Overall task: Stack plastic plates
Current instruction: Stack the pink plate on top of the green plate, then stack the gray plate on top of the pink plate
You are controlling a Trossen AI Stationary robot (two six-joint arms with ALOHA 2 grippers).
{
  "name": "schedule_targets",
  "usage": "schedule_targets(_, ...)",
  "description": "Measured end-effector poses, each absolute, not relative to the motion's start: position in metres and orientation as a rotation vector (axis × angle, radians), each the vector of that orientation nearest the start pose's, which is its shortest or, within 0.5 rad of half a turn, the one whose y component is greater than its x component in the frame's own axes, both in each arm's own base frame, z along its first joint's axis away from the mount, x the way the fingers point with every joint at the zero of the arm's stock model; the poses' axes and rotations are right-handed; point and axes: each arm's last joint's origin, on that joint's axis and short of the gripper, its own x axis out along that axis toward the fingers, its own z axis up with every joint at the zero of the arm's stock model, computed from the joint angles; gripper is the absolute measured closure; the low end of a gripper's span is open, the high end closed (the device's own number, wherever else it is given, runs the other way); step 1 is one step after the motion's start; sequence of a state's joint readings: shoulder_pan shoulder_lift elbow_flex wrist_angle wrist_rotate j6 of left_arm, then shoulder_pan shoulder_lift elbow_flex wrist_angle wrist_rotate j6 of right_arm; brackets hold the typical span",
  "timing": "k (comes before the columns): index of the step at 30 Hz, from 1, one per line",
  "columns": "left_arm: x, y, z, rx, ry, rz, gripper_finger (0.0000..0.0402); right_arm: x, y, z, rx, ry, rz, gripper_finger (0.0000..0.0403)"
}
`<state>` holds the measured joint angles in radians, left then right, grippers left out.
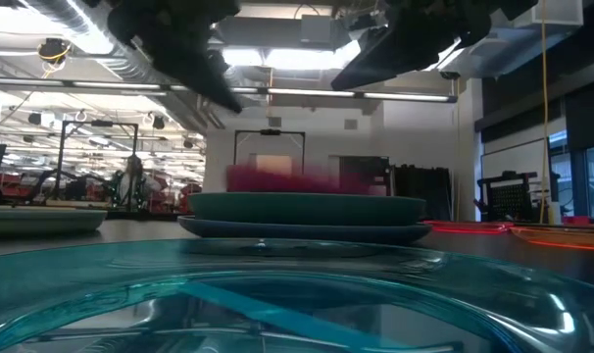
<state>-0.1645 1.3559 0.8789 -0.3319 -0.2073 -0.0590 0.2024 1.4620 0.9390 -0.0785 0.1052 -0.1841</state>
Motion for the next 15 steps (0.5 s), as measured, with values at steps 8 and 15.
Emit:
schedule_targets(8, 0.241, -0.047, 0.208, -0.126, 1.061, 0.391, 0.0284, 0.312, 0.061, 0.234, -0.272, 0.598, 0.150, 0.0210)
schedule_targets(15, 0.223, -0.054, 0.189, -0.321, 1.152, 0.503, 0.0284, 0.315, 0.062, 0.229, -0.279, 0.604, 0.153, 0.0210)
